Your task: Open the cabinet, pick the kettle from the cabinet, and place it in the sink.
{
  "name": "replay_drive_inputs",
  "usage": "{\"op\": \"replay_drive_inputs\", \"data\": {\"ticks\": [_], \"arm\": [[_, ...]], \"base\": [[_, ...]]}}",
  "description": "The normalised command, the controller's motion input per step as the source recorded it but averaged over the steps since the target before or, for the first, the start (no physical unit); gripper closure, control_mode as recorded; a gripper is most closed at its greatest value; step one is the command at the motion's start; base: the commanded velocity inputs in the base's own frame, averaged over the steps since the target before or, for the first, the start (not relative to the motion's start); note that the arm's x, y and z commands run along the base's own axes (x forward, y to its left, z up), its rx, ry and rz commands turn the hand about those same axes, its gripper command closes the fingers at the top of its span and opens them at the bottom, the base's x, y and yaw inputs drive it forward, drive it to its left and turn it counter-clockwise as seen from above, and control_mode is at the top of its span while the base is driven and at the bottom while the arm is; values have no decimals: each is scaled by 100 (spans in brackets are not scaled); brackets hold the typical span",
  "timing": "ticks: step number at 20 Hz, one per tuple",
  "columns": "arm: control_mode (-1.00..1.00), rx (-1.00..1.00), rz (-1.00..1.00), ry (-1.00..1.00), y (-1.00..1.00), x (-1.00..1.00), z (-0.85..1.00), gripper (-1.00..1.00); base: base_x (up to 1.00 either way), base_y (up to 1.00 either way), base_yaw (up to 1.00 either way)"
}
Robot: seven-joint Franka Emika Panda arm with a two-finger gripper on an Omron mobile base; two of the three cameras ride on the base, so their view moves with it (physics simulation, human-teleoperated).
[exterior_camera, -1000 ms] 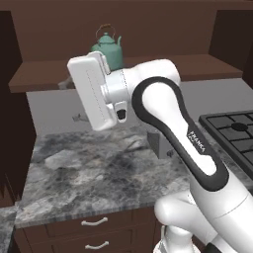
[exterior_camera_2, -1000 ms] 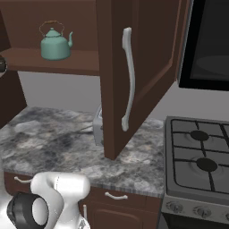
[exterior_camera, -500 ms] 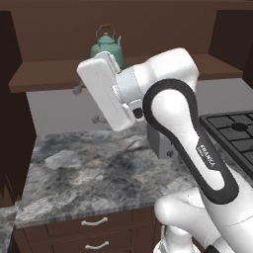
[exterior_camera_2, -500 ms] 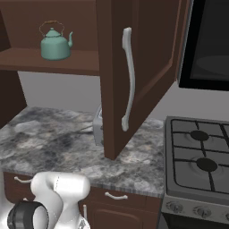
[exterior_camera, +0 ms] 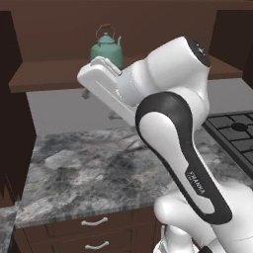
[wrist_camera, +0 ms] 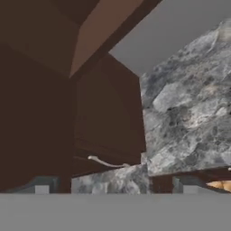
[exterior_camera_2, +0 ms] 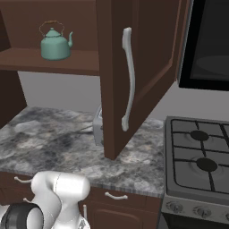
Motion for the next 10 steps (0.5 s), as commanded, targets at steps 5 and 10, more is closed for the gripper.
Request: {"op": "replay_drive_inputs", "data": {"ticks": [5, 10], "arm": [[-100, -27, 0, -25, -28, 0, 0, -100], [-100, -20, 0, -16, -29, 0, 0, -100]], "base": [[0, 0, 0], [0, 0, 0]]}}
